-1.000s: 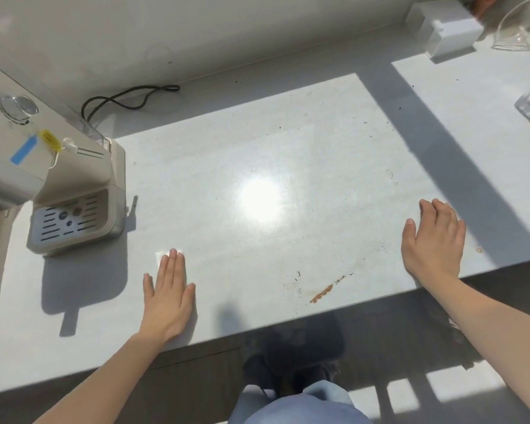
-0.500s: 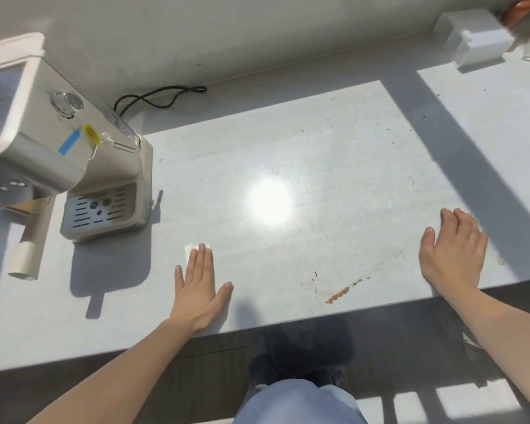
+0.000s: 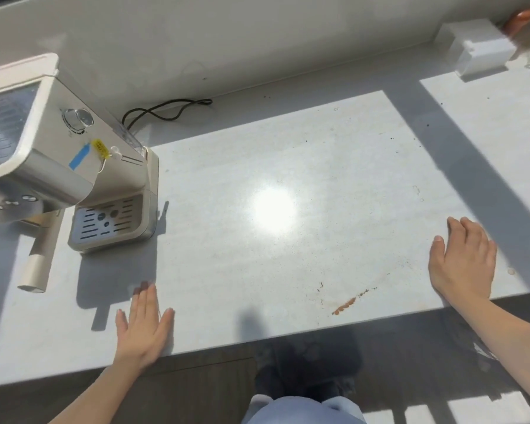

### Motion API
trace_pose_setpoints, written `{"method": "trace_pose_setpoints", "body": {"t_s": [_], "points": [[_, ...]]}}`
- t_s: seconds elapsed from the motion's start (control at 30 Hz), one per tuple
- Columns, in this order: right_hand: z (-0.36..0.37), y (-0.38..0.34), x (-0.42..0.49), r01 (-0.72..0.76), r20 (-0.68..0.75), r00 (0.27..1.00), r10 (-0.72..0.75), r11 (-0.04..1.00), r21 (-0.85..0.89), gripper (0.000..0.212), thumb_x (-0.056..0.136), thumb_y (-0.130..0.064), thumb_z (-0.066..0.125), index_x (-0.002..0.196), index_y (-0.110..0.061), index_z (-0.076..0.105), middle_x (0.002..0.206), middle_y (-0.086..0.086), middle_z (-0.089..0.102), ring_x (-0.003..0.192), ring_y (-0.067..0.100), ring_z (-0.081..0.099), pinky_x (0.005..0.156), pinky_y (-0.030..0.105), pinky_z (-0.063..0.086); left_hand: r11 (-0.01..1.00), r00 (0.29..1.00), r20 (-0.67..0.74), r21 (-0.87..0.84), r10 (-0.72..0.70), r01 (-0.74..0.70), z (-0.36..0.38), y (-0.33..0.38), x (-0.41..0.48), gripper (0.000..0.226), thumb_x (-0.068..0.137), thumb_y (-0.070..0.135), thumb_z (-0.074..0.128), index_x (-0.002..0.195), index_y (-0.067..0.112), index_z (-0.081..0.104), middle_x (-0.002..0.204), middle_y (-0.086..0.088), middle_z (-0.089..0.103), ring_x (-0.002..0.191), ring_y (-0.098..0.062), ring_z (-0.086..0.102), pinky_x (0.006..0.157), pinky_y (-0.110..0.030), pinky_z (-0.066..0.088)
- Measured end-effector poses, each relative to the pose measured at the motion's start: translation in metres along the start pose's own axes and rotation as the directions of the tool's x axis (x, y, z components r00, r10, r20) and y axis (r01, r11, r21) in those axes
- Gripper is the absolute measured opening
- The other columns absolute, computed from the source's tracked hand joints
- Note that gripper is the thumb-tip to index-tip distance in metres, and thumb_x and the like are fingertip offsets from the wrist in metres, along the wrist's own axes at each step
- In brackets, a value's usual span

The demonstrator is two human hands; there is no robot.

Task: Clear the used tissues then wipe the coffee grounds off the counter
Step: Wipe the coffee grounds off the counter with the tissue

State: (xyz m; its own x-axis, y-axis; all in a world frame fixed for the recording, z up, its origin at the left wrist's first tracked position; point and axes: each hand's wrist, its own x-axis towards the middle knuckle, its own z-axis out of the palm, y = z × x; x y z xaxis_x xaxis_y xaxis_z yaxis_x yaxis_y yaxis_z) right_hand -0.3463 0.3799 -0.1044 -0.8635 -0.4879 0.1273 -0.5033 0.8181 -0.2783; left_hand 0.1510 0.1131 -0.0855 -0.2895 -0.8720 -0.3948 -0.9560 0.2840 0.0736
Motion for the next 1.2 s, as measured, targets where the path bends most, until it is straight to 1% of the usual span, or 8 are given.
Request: {"method": "trace_pose_setpoints", "body": {"t_s": [0.1, 0.23, 0.33, 0.43, 0.67, 0.83, 1.0, 1.2], "points": [[0.000, -0.002, 0.000, 0.001, -0.002, 1.000, -0.001, 1.000, -0.017, 0.053, 0.091, -0.033, 0.028, 0.132, -0.003, 0.042, 0.139, 0.021, 0.041, 0.133, 0.037, 0.033, 0.111, 0.054, 0.023, 0.998, 0.999, -0.009, 0.032, -0.050, 0.051, -0.001, -0.013, 0.018, 0.066, 0.098, 0.046, 0.025, 0.151, 0.009, 0.008, 0.162, -0.004, 0.000, 0.148, -0.018, -0.005, 0.117, -0.050, -0.004], [0.002, -0.001, 0.000, -0.006, 0.006, 1.000, 0.006, 0.999, -0.035, 0.051, 0.092, -0.033, 0.029, 0.133, -0.004, 0.041, 0.140, 0.020, 0.040, 0.133, 0.037, 0.033, 0.112, 0.054, 0.023, 0.998, 0.999, -0.015, 0.052, -0.036, 0.036, -0.007, 0.001, 0.031, 0.084, 0.086, 0.061, 0.015, 0.150, 0.006, 0.007, 0.162, -0.006, -0.005, 0.148, -0.020, -0.009, 0.117, -0.050, -0.003], [0.002, 0.000, 0.001, -0.012, 0.013, 1.000, 0.013, 0.999, -0.044, 0.051, 0.092, -0.033, 0.029, 0.134, -0.005, 0.039, 0.141, 0.019, 0.039, 0.134, 0.036, 0.032, 0.113, 0.053, 0.023, 0.995, 0.995, -0.017, 0.032, 0.099, -0.098, -0.010, 0.036, 0.039, 0.090, 0.082, 0.067, 0.012, 0.151, 0.010, -0.006, 0.160, -0.004, -0.013, 0.148, -0.019, -0.012, 0.118, -0.048, -0.001], [0.001, -0.001, 0.001, -0.017, 0.027, 0.999, 0.018, 0.998, -0.053, 0.051, 0.093, -0.032, 0.030, 0.134, -0.004, 0.040, 0.140, 0.019, 0.039, 0.133, 0.036, 0.033, 0.113, 0.053, 0.024, 0.960, 0.960, -0.012, -0.002, 0.279, -0.279, -0.011, 0.094, 0.059, 0.090, 0.082, 0.071, 0.007, 0.148, 0.015, -0.018, 0.153, 0.006, -0.028, 0.141, -0.009, -0.029, 0.117, -0.037, -0.011], [0.000, -0.002, 0.002, -0.042, 0.026, 0.999, 0.042, 0.999, 0.009, 0.040, 0.097, -0.015, 0.042, 0.135, -0.003, 0.042, 0.141, 0.018, 0.043, 0.135, 0.034, 0.034, 0.113, 0.054, 0.022, 0.837, 0.837, 0.048, 0.027, 0.545, -0.546, -0.014, 0.226, 0.088, 0.081, 0.089, 0.064, 0.010, 0.147, 0.017, -0.022, 0.152, 0.006, -0.033, 0.139, -0.008, -0.034, 0.116, -0.037, -0.019], [-0.001, 0.000, -0.001, -0.086, -0.003, 0.996, 0.088, 0.982, 0.167, 0.040, 0.096, -0.007, 0.037, 0.136, -0.011, 0.035, 0.134, 0.010, 0.048, 0.131, 0.027, 0.041, 0.119, 0.048, 0.016, 0.681, 0.686, 0.112, 0.081, 0.719, -0.727, -0.012, 0.295, 0.098, 0.074, 0.093, 0.059, 0.010, 0.148, 0.020, -0.021, 0.154, 0.006, -0.029, 0.139, -0.007, -0.033, 0.116, -0.039, -0.018], [0.002, 0.002, 0.000, -0.120, 0.044, 0.993, 0.114, 0.974, 0.193, 0.040, 0.093, -0.001, 0.030, 0.131, -0.012, 0.036, 0.137, 0.007, 0.044, 0.132, 0.024, 0.043, 0.121, 0.042, 0.007, 0.369, 0.403, 0.241, 0.172, 0.883, -0.913, -0.012, 0.370, 0.109, 0.075, 0.093, 0.061, 0.011, 0.149, 0.021, -0.019, 0.157, 0.005, -0.024, 0.141, -0.009, -0.029, 0.117, -0.041, -0.017], [-0.002, 0.001, 0.001, -0.153, 0.061, 0.988, 0.145, 0.975, 0.163, 0.041, 0.100, -0.010, 0.029, 0.141, -0.010, 0.033, 0.147, 0.006, 0.039, 0.137, 0.020, 0.038, 0.121, 0.039, 0.008, 0.005, 0.092, 0.373, 0.227, 0.923, -0.974, -0.015, 0.454, 0.129, 0.080, 0.087, 0.068, 0.006, 0.147, 0.024, -0.021, 0.156, 0.007, -0.025, 0.142, -0.010, -0.027, 0.112, -0.033, -0.025]]}}
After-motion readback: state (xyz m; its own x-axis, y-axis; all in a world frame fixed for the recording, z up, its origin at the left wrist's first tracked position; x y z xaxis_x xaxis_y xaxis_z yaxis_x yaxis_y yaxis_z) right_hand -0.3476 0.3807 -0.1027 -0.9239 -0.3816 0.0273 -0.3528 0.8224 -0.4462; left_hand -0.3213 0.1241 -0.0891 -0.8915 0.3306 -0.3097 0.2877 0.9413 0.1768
